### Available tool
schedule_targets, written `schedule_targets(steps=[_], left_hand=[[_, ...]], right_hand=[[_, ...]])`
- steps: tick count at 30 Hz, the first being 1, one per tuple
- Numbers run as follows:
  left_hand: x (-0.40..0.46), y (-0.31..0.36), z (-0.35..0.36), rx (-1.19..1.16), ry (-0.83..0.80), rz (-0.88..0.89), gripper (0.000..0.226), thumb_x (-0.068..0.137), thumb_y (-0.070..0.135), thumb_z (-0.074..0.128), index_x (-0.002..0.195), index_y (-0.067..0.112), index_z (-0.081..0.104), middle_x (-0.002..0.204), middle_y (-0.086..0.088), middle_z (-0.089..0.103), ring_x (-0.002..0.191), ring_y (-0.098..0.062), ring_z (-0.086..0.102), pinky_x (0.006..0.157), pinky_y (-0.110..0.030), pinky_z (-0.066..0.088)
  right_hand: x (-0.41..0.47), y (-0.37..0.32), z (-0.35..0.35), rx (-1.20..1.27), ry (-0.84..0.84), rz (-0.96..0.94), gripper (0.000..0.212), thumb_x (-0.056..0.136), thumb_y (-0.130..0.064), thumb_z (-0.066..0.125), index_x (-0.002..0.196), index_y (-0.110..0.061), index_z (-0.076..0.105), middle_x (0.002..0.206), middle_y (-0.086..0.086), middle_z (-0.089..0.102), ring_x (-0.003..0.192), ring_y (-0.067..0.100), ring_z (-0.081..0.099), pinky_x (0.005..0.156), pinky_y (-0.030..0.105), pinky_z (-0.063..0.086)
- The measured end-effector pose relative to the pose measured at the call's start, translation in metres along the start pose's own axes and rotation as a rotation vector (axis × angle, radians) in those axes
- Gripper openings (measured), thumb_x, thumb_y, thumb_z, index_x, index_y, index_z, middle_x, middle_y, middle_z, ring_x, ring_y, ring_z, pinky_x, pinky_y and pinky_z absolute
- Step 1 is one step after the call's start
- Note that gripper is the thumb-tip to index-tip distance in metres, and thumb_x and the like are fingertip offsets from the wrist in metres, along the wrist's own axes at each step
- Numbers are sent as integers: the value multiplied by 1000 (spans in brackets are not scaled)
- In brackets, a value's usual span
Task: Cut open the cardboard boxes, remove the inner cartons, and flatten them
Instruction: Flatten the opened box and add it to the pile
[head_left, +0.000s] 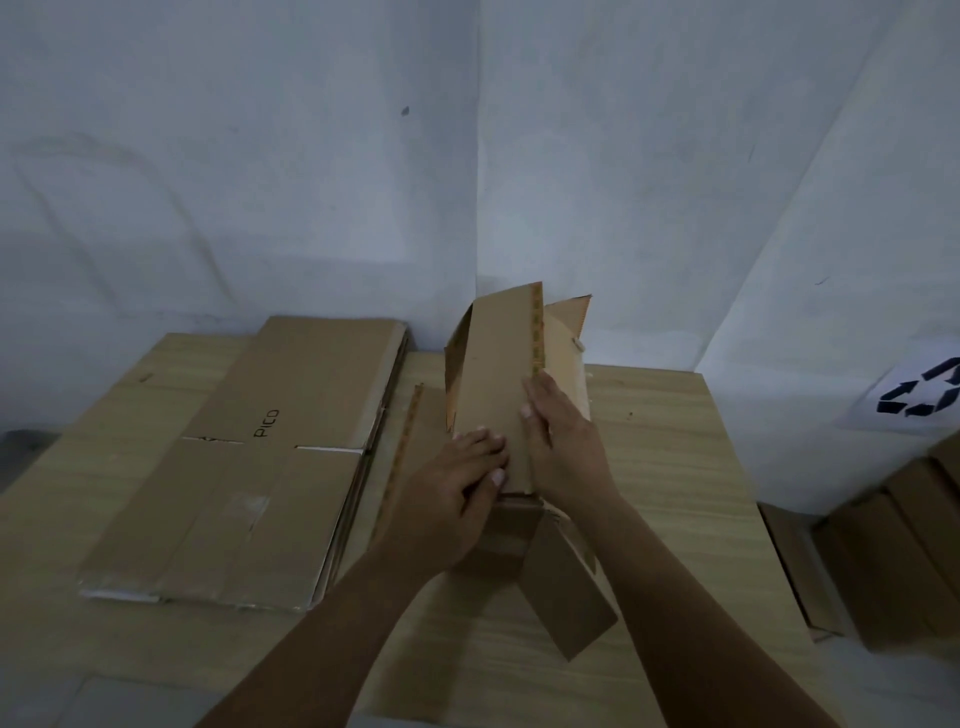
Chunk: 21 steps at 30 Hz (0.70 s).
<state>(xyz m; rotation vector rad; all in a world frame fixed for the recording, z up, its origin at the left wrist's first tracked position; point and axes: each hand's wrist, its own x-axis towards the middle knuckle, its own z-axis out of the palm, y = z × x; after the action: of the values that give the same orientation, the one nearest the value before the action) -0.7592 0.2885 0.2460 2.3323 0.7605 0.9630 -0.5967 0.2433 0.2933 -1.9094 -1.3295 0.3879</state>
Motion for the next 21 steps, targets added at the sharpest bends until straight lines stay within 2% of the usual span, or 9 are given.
schedule_targets(steps=[2, 4, 7, 9, 11, 13, 16, 19, 21], left_hand=[[2, -5, -6, -63, 138, -65, 38, 100, 32, 50, 126, 12, 69, 131, 1, 65, 131, -9, 53, 110, -39, 44], [11, -12, -12, -51, 199, -147, 39, 100, 32, 49, 129, 13, 65, 134, 2, 62, 131, -9, 52, 110, -35, 43], [31, -20, -16, -43, 17, -267, 45, 103, 32, 46, 146, 18, 48, 148, 14, 39, 145, -6, 29, 117, -18, 21], [40, -28, -15, -55, -117, -334, 50, 105, 35, 44, 154, 23, 36, 154, 17, 28, 149, -4, 15, 120, -20, 11], [45, -34, -16, -72, -186, -384, 54, 105, 42, 41, 156, 26, 31, 158, 15, 25, 150, -5, 12, 122, -29, 12], [43, -37, -19, -83, -193, -410, 53, 105, 44, 41, 154, 27, 35, 153, 17, 32, 145, -1, 22, 118, -24, 19], [36, -38, -23, -79, -73, -401, 41, 104, 37, 47, 142, 24, 53, 135, 16, 53, 125, 3, 46, 99, -10, 34], [23, -42, -29, -13, 154, -450, 33, 96, 46, 50, 115, 24, 66, 108, 14, 67, 101, -6, 61, 82, -24, 47], [11, -39, -31, 11, 352, -528, 20, 92, 41, 59, 98, 22, 65, 89, 12, 66, 84, -7, 61, 70, -27, 46]], right_hand=[[5, 4, 2, -160, -86, -30, 54, 106, -46, 32, 155, -24, 33, 165, -4, 22, 152, 21, 17, 123, 44, 18], [10, 10, 2, -327, -145, -23, 61, 104, -55, 26, 157, -24, 27, 167, -5, 14, 154, 23, 7, 123, 49, 13], [8, 17, 3, -515, -217, -19, 69, 100, -63, 21, 158, -25, 20, 168, -4, 6, 154, 25, 2, 123, 55, 12], [3, 17, 6, -596, -231, -36, 77, 97, -69, 15, 159, -23, 14, 168, -1, 1, 154, 25, -3, 123, 55, 7], [-1, 14, 8, -652, -270, -55, 90, 92, -75, 7, 160, -17, 4, 168, 4, -7, 153, 22, -13, 123, 54, -2], [-4, 13, 10, -655, -315, -60, 99, 86, -79, -1, 159, -12, -6, 166, 6, -16, 150, 20, -23, 122, 52, -8], [-5, 19, 11, -586, -378, -26, 100, 85, -81, 0, 156, -13, -17, 163, 4, -26, 147, 18, -29, 122, 53, -8], [-4, 20, 10, -557, -398, 6, 95, 89, -77, 4, 156, -14, -18, 163, 4, -27, 148, 18, -28, 122, 54, -6], [-1, 15, 11, -566, -394, 29, 92, 92, -75, 5, 157, -12, -15, 164, 5, -23, 150, 20, -24, 122, 55, -6]])
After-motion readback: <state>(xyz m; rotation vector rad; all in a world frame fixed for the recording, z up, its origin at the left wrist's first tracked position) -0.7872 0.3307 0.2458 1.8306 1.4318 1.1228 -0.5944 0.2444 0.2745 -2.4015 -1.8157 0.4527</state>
